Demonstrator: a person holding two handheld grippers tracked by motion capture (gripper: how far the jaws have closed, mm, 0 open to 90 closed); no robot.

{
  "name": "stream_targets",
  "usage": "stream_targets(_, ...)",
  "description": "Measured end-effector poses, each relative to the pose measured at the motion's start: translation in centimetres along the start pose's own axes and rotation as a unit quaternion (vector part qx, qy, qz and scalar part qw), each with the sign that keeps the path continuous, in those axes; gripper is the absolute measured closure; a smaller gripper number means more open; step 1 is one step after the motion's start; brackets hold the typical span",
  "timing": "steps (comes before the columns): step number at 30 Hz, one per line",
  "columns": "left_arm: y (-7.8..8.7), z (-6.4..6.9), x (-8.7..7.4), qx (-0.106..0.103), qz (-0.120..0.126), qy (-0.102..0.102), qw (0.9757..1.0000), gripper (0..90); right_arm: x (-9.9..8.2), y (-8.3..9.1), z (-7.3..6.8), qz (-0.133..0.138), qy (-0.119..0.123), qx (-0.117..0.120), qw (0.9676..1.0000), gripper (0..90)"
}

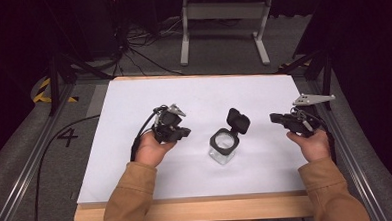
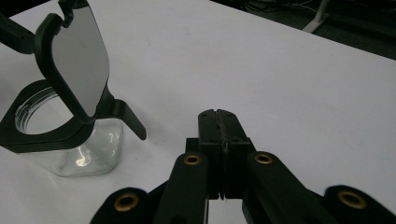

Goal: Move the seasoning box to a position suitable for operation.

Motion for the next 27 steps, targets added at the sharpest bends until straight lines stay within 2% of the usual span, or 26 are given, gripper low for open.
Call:
stream_targets(1, -0.5, 0.7, 0.3, -0.01, -0.01, -0.011, 0.9998, 89.0, 0.0, 0.0, -0.1, 0.001, 0.002, -0.001, 1.0, 89.4)
stream_targets(4, -1.0, 1.6, 0.9, -0.016, -0.008, -0.022, 0.9996, 88.5, -0.1, 0.0, -0.5, -0.001, 0.005, 0.0, 1.0, 89.4)
stream_targets(10, -0.4, 3.5, 2.4, -0.043, 0.031, -0.032, 0.9981, 88.3, 0.0, -0.1, -1.3, 0.002, 0.012, 0.008, 0.9999, 89.4)
stream_targets(12, -0.4, 4.1, 2.7, -0.052, 0.042, -0.042, 0.9969, 88.4, 0.1, -0.1, -1.8, 0.008, 0.014, 0.015, 0.9998, 89.4)
stream_targets(15, -0.7, 4.6, 2.9, -0.066, 0.053, -0.046, 0.9954, 88.6, 0.5, -0.2, -2.7, 0.022, 0.013, 0.034, 0.9991, 89.4)
stream_targets(21, -1.9, 5.4, 3.0, -0.067, 0.05, -0.052, 0.9951, 89.2, 1.3, -0.6, -4.5, 0.038, 0.021, 0.057, 0.9974, 89.4)
stream_targets(22, -2.2, 5.6, 2.9, -0.065, 0.043, -0.051, 0.9956, 89.2, 1.4, -0.7, -4.7, 0.04, 0.022, 0.058, 0.9972, 89.4)
stream_targets(24, -2.4, 5.8, 3.0, -0.067, 0.042, -0.054, 0.9954, 89.3, 1.5, -0.8, -5.0, 0.041, 0.03, 0.059, 0.997, 89.4)
stream_targets(27, -2.6, 6.0, 3.1, -0.06, 0.045, -0.057, 0.9955, 89.5, 1.6, -0.9, -5.3, 0.044, 0.03, 0.061, 0.9968, 89.4)
Point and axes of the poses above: each handheld gripper's, and its own axes: y roughly backward along the jaws, x roughly out of its top, z roughly to its right, the point moved 8 cm from there along -y, roughly forward along the jaws, and after that the axes turned 3 degrees about -y, right-handed, at the moved point
